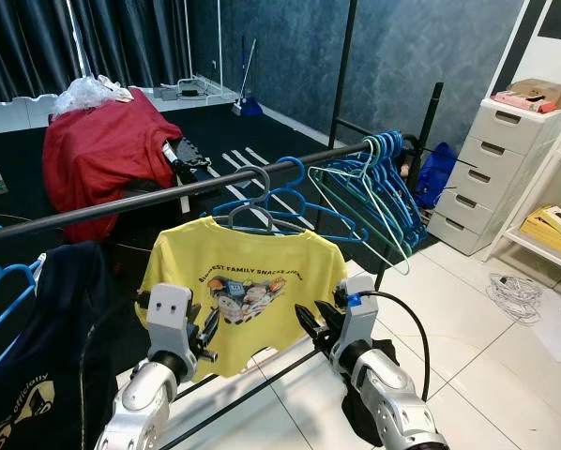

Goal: Hang hanger

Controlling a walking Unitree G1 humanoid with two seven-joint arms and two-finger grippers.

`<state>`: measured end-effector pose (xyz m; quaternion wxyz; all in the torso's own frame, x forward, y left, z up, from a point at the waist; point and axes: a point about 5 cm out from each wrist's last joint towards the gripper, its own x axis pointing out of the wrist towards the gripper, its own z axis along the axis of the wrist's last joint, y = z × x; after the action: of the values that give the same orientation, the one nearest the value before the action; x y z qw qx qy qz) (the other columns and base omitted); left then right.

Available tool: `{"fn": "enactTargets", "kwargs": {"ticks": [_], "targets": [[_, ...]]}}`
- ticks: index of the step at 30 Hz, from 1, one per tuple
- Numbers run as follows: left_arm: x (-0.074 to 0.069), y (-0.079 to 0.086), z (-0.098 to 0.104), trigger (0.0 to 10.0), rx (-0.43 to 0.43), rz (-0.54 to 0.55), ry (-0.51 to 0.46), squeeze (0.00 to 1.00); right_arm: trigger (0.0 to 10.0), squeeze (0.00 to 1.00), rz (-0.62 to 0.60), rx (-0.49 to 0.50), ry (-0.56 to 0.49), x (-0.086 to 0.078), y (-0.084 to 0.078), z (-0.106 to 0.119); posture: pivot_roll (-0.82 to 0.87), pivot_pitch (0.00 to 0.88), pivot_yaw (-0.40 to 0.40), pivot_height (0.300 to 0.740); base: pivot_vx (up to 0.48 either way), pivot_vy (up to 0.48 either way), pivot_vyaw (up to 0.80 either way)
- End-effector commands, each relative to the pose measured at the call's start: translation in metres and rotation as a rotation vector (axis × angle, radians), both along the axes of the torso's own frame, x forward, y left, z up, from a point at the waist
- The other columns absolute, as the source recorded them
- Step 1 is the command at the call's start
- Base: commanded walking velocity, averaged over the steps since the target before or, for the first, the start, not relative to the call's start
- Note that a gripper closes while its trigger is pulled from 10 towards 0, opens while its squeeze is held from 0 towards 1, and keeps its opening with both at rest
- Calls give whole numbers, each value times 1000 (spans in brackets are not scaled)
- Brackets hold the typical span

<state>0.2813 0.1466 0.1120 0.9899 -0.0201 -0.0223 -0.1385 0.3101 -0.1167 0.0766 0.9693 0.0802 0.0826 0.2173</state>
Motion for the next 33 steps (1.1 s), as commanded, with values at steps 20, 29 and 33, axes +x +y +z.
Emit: {"fn": "enactTargets", "kwargs": {"ticks": [20,29,33], "targets": [[-20,-18,64,10000,-230,-386,-161,0,10000,0,344,282,-261,-18,23,66,-52,3,-43,735,0,0,0],[-19,-5,67,10000,-253,-339,-147,0,10000,0,293,274,-245,-15,16,66,-59,7,-43,735,0,62,0],[-18,-6,68,10000,-254,-341,-139,0,10000,0,296,271,-240,-16,14,66,-58,9,-43,735,0,355,0]]}}
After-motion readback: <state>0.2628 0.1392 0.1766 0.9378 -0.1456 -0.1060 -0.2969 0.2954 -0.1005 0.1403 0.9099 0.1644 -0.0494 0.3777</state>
